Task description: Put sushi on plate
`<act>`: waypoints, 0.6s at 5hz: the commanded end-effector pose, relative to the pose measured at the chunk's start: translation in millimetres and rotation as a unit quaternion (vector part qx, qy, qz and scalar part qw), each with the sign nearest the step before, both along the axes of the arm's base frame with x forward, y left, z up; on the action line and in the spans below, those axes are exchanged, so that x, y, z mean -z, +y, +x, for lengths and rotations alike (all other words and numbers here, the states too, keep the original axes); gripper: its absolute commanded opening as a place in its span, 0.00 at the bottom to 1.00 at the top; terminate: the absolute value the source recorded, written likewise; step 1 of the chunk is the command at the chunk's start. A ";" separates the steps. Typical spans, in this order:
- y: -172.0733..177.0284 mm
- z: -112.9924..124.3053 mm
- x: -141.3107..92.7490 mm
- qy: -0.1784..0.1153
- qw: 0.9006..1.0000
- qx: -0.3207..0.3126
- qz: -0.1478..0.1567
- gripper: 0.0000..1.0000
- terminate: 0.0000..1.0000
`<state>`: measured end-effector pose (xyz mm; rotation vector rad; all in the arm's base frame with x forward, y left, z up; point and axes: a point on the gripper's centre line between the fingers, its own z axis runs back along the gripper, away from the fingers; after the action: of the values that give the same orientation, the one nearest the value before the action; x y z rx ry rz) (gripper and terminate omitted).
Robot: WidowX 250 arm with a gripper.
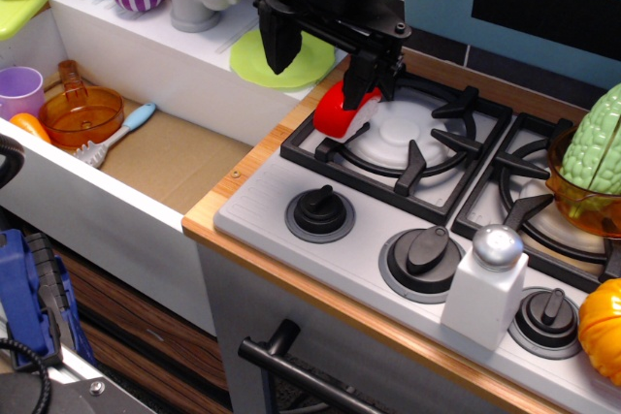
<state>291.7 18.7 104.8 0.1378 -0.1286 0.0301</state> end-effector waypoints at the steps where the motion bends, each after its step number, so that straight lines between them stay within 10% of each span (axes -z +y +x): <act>1: 0.0 0.0 0.0 0.000 1.000 0.000 0.000 1.00 0.00; 3: 7.9 17.3 5.6 -0.011 1.000 0.017 0.002 1.00 0.00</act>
<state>306.0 25.9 84.9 0.1344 -0.1092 -0.0162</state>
